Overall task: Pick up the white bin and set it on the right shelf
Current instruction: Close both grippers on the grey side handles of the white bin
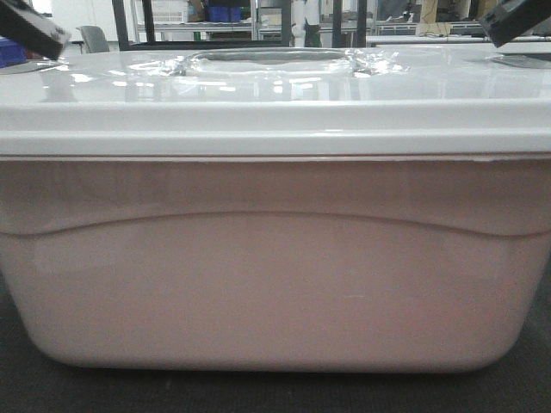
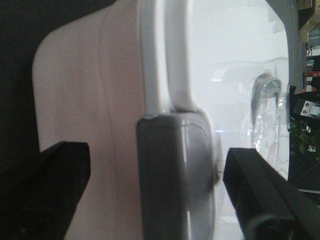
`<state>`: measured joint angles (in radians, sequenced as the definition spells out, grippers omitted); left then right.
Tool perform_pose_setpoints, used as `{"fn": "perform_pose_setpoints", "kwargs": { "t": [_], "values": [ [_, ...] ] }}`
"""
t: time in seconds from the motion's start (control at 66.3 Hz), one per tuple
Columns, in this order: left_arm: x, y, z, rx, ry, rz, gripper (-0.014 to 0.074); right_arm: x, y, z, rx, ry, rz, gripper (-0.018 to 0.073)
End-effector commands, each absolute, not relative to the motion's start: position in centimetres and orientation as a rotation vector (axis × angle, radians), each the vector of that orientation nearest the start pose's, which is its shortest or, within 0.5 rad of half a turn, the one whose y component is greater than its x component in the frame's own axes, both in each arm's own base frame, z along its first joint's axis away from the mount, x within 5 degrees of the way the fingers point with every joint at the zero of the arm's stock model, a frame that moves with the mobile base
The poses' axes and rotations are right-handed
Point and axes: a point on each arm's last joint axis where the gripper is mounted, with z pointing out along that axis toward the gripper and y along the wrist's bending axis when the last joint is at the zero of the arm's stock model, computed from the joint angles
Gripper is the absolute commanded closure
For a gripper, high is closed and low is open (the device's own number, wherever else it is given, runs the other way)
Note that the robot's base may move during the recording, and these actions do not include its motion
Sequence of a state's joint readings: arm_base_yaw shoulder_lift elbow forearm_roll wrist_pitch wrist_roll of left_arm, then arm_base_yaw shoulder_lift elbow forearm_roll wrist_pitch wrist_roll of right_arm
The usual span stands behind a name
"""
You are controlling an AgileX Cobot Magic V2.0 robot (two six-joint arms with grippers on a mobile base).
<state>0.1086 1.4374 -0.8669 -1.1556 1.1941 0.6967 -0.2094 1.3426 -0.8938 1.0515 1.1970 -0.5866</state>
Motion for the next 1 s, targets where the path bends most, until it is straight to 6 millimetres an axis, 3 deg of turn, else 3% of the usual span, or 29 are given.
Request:
{"fn": "perform_pose_setpoints", "kwargs": {
  "t": [0.0, 0.317, 0.664, 0.98],
  "values": [
    [24.7, -5.8, 28.5, 0.175, 2.393, -1.524, 0.0163, 23.2, 3.3, 30.7, -0.066, 2.426, 1.379, -0.0039],
    [24.7, -5.9, 28.5, 0.211, 2.385, -1.51, 0.0178, 23.3, 3.3, 30.8, -0.061, 2.415, 1.391, -0.0039],
    [24.1, -7.8, 28.5, 0.325, 2.396, -1.536, 0.0178, 23.3, 3.4, 31.0, -0.049, 2.393, 1.413, -0.0039],
    [24.1, -7.8, 28.5, 0.324, 2.395, -1.535, 0.0178, 23.2, 3.3, 30.7, -0.075, 2.433, 1.37, -0.0039]
  ]
}}
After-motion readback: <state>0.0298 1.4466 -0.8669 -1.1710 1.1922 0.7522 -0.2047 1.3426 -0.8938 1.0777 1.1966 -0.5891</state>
